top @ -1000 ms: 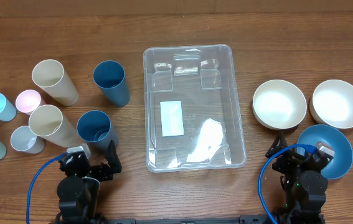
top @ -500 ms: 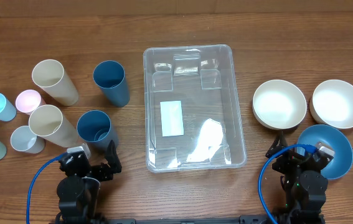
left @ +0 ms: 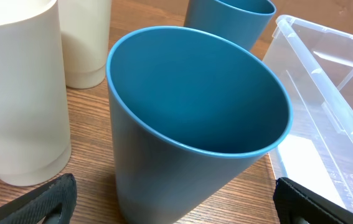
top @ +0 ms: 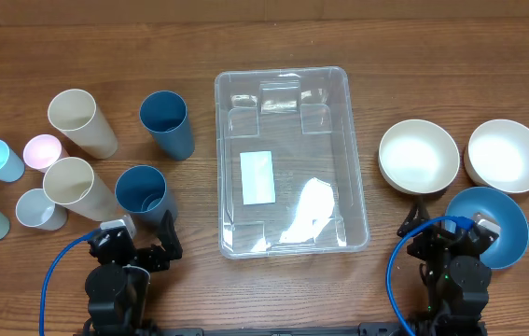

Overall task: Pack container
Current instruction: 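Reach the right gripper to the cream bowl and grasp its rim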

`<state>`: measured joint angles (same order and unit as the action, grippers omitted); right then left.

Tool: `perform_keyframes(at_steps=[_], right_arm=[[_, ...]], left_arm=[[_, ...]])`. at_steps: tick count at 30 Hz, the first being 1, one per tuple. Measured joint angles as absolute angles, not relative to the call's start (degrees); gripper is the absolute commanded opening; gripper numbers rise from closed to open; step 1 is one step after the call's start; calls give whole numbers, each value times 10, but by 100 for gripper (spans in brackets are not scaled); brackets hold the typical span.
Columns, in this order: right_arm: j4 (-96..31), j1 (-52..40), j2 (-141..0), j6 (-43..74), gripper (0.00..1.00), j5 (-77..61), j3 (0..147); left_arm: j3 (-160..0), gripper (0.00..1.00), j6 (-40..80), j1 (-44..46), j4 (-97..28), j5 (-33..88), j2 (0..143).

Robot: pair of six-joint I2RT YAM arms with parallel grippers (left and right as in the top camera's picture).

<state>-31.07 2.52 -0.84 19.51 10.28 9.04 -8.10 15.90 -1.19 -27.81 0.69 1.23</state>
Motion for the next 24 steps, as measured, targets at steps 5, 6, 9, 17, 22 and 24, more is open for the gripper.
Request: perform_keyframes(at_steps=[5, 6, 9, 17, 22, 24], right_arm=[[-302, 25, -14, 195, 100, 38, 112], [-307, 25, -26, 195, 100, 29, 132], [-353, 25, -137, 195, 100, 15, 288], [-505, 37, -530, 195, 100, 36, 648], [-597, 101, -736, 194, 100, 38, 785], [-613, 142, -791, 194, 100, 34, 790]], left_arm=[[-81, 100, 159, -12, -278, 7, 12], [-81, 100, 159, -12, -278, 7, 12], [-81, 100, 159, -12, -277, 7, 13], [-79, 100, 159, -12, -276, 7, 12], [-79, 100, 159, -12, -276, 7, 12], [-79, 100, 159, -12, -276, 7, 12]])
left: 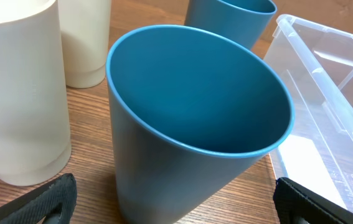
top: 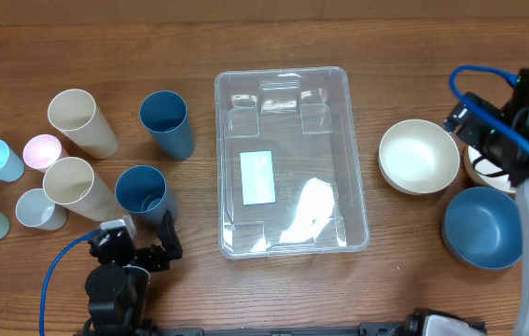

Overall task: Pack container
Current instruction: 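Reach the right gripper to the cream bowl and grasp its rim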

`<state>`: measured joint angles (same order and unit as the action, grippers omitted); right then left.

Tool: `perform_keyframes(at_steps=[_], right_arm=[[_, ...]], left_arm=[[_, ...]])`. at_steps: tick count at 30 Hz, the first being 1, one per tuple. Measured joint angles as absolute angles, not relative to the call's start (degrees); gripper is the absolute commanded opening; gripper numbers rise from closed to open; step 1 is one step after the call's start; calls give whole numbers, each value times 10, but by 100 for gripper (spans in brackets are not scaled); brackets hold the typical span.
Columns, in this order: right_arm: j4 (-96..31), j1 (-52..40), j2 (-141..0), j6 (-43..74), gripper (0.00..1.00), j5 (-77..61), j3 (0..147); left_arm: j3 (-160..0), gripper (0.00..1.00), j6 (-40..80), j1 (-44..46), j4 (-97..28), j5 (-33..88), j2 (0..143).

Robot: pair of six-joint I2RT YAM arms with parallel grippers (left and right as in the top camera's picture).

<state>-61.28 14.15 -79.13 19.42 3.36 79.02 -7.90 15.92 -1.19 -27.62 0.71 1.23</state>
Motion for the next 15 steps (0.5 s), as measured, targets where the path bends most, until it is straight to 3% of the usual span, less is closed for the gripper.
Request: perform_keyframes(at_steps=[9, 15], right_arm=[[-575, 400, -929, 250, 94, -34, 791], [-538, 453, -1024, 268, 93, -40, 792]], left_arm=[[-79, 100, 159, -12, -276, 7, 12], [-79, 100, 159, -12, -276, 7, 12]])
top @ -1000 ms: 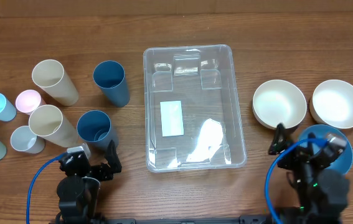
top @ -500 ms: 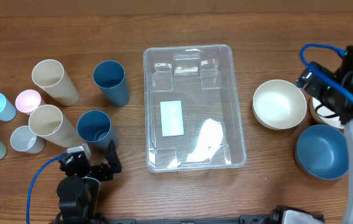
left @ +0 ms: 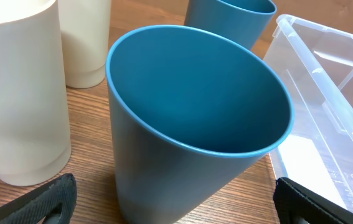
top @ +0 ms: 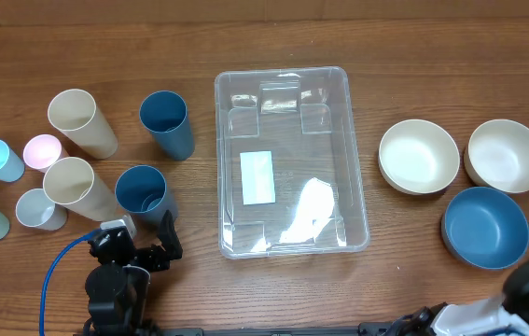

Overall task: Pack container
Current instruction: 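Reach the right gripper to the cream bowl and grasp its rim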

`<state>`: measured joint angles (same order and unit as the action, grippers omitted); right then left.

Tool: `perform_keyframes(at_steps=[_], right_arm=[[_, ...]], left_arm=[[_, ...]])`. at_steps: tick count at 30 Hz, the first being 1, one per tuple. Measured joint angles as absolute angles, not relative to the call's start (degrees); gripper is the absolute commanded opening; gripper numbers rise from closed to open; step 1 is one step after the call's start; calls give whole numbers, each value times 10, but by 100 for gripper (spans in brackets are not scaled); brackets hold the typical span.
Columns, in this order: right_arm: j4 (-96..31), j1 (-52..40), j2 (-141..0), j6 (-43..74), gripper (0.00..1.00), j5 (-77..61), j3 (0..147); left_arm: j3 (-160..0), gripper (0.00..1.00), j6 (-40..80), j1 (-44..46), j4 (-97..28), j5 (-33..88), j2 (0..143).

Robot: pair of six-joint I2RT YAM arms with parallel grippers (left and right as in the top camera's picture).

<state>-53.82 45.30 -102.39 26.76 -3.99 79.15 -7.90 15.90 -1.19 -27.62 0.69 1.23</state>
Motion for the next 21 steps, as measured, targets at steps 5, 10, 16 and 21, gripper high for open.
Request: perform_keyframes(at_steps=[5, 10, 16, 21], right_arm=[[-501, 452, -1093, 272, 59, -48, 792], [-486, 452, -1131, 273, 19, -51, 792], [-471, 451, -1150, 284, 4, -55, 793], [-478, 450, -1120, 313, 4, -59, 793]], left_arm=[[-79, 100, 159, -12, -276, 7, 12], [-79, 100, 159, -12, -276, 7, 12], [-79, 100, 159, -12, -276, 7, 12], [-79, 100, 159, -12, -276, 7, 12]])
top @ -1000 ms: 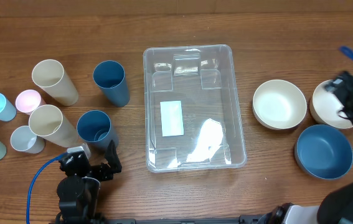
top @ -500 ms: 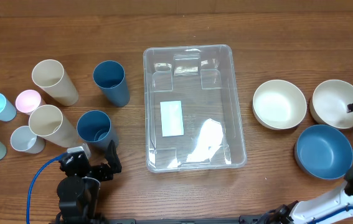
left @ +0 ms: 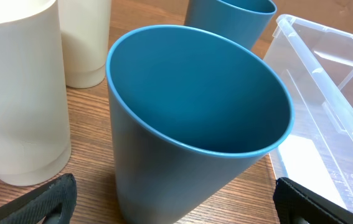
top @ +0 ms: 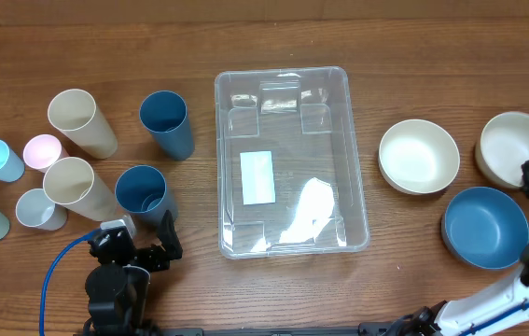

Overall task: Pack container
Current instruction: 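Reach the right gripper to the cream bowl and grasp its rim, then carry the cream bowl into the clear bin and release it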

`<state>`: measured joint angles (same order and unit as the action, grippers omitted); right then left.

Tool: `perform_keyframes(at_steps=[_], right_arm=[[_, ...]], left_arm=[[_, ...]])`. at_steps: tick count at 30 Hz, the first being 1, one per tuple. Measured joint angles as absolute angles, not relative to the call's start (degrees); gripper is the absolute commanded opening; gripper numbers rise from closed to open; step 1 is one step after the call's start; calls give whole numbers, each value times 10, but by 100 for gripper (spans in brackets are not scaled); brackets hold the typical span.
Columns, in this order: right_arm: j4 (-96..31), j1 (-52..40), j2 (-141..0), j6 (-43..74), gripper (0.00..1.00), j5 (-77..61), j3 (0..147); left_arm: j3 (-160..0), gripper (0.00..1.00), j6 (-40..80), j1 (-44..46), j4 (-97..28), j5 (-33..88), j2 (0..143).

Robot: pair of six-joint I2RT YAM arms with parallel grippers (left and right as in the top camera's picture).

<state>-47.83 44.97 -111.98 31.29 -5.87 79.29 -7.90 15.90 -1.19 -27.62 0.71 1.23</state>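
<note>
The clear plastic container [top: 358, 187] lies at the table's middle. My left gripper [top: 143, 250] rests at the near left, open, its black fingertips [left: 42, 200] wide apart on either side of a dark blue cup [left: 195, 118] that stands just ahead of them. On the right stand a white bowl [top: 419, 157], a blue bowl [top: 486, 227] and a second white bowl [top: 514, 142]. My right gripper sits at that far bowl's near-right rim. Its fingers are a dark blur, so whether they grip the rim is unclear.
Two cream cups [top: 76, 182] [top: 82, 121] and another dark blue cup [top: 166, 123] stand left of the container. Several small pastel cups crowd the far left edge. The right arm's white link [top: 525, 280] crosses the near right corner.
My right gripper has shifted from the right edge beside the far white bowl onto its near-right rim. That bowl now lies slightly farther right and back. The left arm is unchanged.
My right gripper first rested at the near edge beside the blue bowl. It was then high over the far-right white bowl, then at the table's right edge, and now touches that bowl's rim, the bowl slightly displaced. The left gripper stayed open around the blue cup throughout.
</note>
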Motion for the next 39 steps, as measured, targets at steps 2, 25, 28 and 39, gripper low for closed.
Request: perform_keyframes(at_steps=[2, 25, 28, 39], right_arm=[[-479, 446, -1067, 321, 4, -75, 793], [-378, -255, -1085, 258, 4, 66, 833], [-371, -251, -1108, 254, 4, 60, 831], [-401, -251, -1097, 252, 31, 30, 831]], left_arm=[[-79, 100, 159, -12, -276, 7, 12], [-79, 100, 159, -12, -276, 7, 12], [-79, 100, 159, -12, -276, 7, 12], [-79, 100, 159, -12, -276, 7, 12]])
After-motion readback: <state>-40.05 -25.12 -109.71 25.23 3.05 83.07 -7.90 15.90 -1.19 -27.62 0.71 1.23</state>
